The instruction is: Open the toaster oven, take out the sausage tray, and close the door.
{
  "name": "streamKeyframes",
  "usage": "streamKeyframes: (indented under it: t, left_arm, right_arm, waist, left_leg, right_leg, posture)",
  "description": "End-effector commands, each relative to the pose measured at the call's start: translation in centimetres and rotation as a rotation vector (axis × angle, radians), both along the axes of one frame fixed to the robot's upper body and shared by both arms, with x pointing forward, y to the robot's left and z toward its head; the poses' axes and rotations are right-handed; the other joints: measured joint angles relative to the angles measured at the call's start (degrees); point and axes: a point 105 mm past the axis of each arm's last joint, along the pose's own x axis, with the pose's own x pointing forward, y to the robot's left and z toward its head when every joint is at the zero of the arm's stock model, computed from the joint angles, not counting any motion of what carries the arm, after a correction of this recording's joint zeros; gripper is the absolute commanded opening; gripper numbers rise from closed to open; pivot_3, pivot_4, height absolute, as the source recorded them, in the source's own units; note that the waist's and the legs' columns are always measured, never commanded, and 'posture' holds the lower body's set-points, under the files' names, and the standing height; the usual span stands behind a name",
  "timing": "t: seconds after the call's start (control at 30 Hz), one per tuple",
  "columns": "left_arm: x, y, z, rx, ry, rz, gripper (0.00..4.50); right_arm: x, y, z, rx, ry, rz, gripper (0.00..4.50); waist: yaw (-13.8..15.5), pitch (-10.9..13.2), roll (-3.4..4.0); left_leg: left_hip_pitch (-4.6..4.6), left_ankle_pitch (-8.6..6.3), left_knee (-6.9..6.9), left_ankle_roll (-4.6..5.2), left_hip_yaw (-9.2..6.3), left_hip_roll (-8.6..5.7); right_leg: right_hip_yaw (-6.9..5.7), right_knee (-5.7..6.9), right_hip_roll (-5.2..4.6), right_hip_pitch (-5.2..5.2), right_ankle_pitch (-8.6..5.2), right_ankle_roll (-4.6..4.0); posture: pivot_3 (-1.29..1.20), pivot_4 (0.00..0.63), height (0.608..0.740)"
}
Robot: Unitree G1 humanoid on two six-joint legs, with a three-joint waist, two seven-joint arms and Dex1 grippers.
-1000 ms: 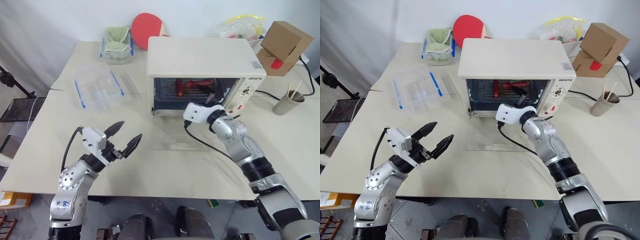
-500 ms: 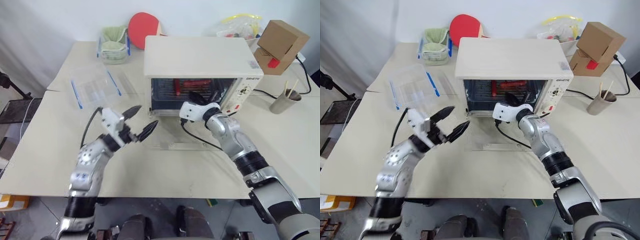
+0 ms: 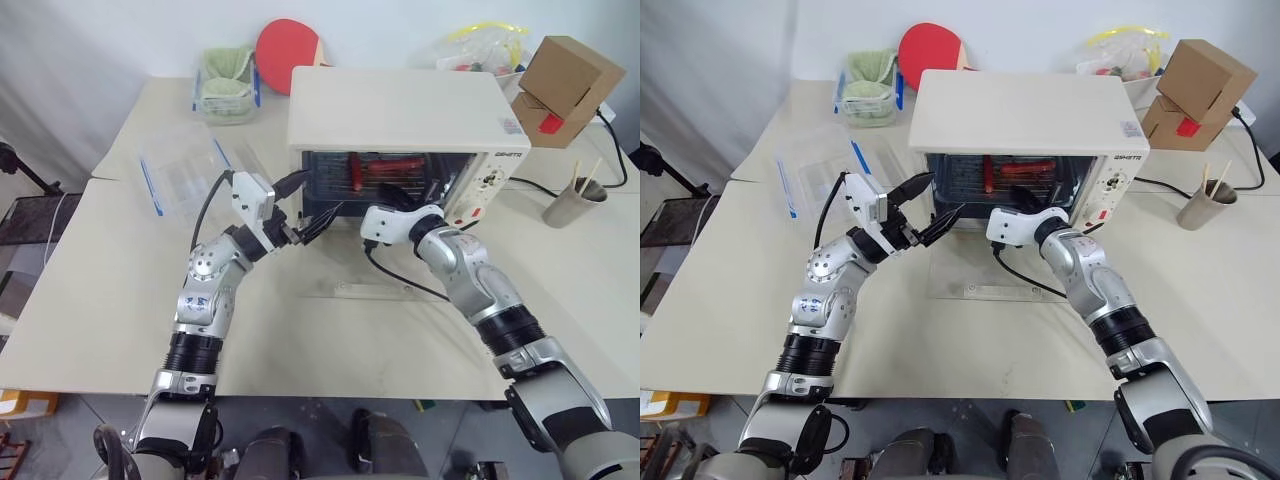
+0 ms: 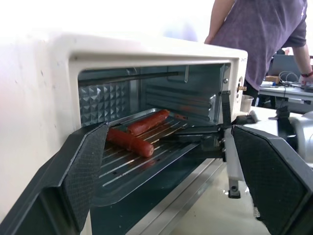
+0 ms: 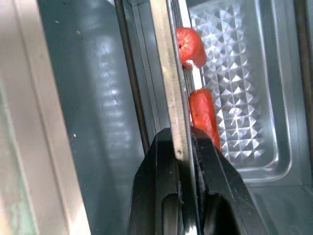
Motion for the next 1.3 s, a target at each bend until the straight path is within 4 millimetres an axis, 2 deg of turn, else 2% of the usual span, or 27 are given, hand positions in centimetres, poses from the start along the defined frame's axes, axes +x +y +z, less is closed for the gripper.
streamKeyframes:
  t: [0.03, 0.2, 0.43, 0.7, 0.8, 0.93, 1.03, 1.2, 1.3]
  left_arm:
    - [0.3, 1.1, 1.2, -0.012, -0.033, 0.011, 4.29]
    - [0.4, 1.6, 1.2, -0.012, -0.018, -0.004, 4.29]
    - [0.1, 2.2, 0.9, -0.024, 0.012, -0.036, 4.29]
    - [-1.5, 2.4, -0.7, -0.021, 0.097, -0.084, 4.29]
    - [-2.6, 2.8, -1.5, -0.044, 0.226, -0.121, 4.29]
    - [-4.7, 3.7, -2.5, -0.150, 0.627, -0.235, 4.29]
    - [-5.5, 4.2, -2.3, -0.232, 0.820, -0.319, 4.29]
    - [-5.6, 4.0, -2.3, -0.285, 0.983, -0.354, 4.29]
    - [-4.3, 3.7, -2.1, -0.426, 1.091, -0.369, 4.29]
  right_arm:
    - [-2.9, 0.8, 3.0, 0.022, -0.094, 0.107, 0.01]
    - [-6.1, -0.4, 1.4, -0.018, -0.047, 0.108, 0.01]
    - [-9.0, -2.9, 0.5, -0.053, -0.032, 0.034, 0.01]
    - [-12.5, -2.8, -0.9, -0.100, -0.001, 0.086, 0.01]
    - [-13.0, -2.6, -0.9, -0.096, -0.010, 0.088, 0.01]
    - [-13.3, -2.1, -0.2, -0.085, -0.051, 0.115, 0.01]
    - [-13.2, -1.3, 0.2, -0.077, -0.074, 0.166, 0.01]
    - [-13.2, -0.2, 0.5, -0.073, -0.101, 0.238, 0.01]
    - [-12.8, 0.6, 0.5, -0.083, -0.110, 0.284, 0.01]
  waist:
    - [0.05, 0.01, 0.01]
    - [0.60, 0.01, 0.01]
    - [1.63, 0.01, 0.01]
    - [2.39, 0.01, 0.01]
    - [2.44, 0.01, 0.01]
    - [2.30, 0.01, 0.01]
    - [2.11, 0.01, 0.00]
    - [2.45, 0.02, -0.01]
    - [2.49, 0.03, -0.04]
  left_leg:
    - [0.00, 0.00, 0.00, 0.00, 0.03, 0.00]
    - [0.01, 0.01, 0.02, -0.01, 0.04, 0.00]
    - [0.08, 0.11, 0.10, -0.07, 0.10, -0.03]
    - [0.10, 0.11, 0.10, -0.07, 0.09, -0.04]
    - [0.12, 0.11, 0.11, -0.07, 0.10, -0.03]
    - [0.17, 0.11, 0.11, -0.08, 0.09, 0.01]
    - [0.19, 0.13, 0.12, -0.11, 0.03, 0.03]
    - [0.29, 0.13, 0.13, -0.12, -0.06, -0.03]
    - [0.53, 0.13, 0.09, -0.13, -0.05, -0.04]
  right_leg:
    - [0.01, -0.01, 0.00, 0.00, 0.00, 0.00]
    - [0.02, 0.00, 0.03, 0.00, 0.00, 0.00]
    - [0.16, 0.09, 0.03, 0.01, 0.01, 0.00]
    - [0.17, 0.09, 0.05, 0.01, 0.00, 0.00]
    - [0.20, 0.11, 0.05, 0.01, 0.00, 0.00]
    - [0.36, 0.15, 0.06, 0.01, 0.00, 0.00]
    - [0.75, 0.16, 0.05, 0.03, 0.00, -0.01]
    - [0.74, 0.13, 0.04, 0.17, 0.00, -0.01]
    - [0.78, 0.12, 0.06, 0.40, 0.00, -0.01]
  posture:
    - [0.00, 0.150, 0.740]
    - [0.00, 0.150, 0.740]
    - [0.00, 0.150, 0.740]
    - [0.00, 0.150, 0.740]
    - [0.00, 0.150, 0.740]
    - [0.00, 0.150, 0.740]
    - [0.00, 0.150, 0.740]
    - [0.00, 0.150, 0.740]
    - [0.00, 0.150, 0.740]
